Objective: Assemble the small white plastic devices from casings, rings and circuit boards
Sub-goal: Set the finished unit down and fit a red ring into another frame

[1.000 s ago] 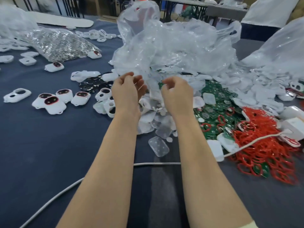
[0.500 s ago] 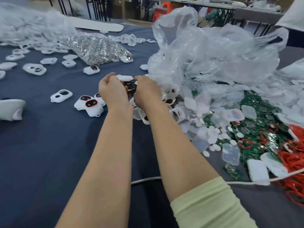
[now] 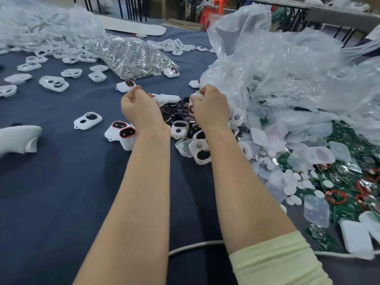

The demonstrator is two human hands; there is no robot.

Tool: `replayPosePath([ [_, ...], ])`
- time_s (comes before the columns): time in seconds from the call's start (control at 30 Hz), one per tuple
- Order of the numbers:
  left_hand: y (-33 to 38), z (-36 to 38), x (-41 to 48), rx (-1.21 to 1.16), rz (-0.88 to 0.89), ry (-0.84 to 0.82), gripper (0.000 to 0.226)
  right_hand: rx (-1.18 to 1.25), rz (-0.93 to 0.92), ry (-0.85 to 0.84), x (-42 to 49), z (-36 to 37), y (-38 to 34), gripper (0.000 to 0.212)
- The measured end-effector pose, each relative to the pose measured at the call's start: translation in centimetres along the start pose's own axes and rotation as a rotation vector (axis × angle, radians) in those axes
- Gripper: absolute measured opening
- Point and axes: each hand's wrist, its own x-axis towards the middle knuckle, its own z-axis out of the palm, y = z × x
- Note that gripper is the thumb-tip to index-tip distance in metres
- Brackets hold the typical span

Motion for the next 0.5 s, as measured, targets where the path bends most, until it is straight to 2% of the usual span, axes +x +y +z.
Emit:
replayPosePath([
  [0.17,0.5,-0.2,0.9,-0.020,0.008,0.020,0.017,-0.203,0.012,-0.222,1.1,0.0,-0.8,0.029],
  [0.3,1.6,-0.4,2.2,-0.057,0.045,0.064,0.019,-0.286,-0.038,-0.215,1.2,1.0,-2.8,0.033],
  [0.4,2.9,-0.7,3.5,-0.069,0.089,0.089,0.019,-0.111,-0.195,-0.140,1.2,2.5,-5.5,0.034],
  [0.5,4.3,-1.3,5.5,-0.103,0.156,0.150,0.016,0.068,-0.243,-0.239,0.8,4.8,-8.3,0.034],
])
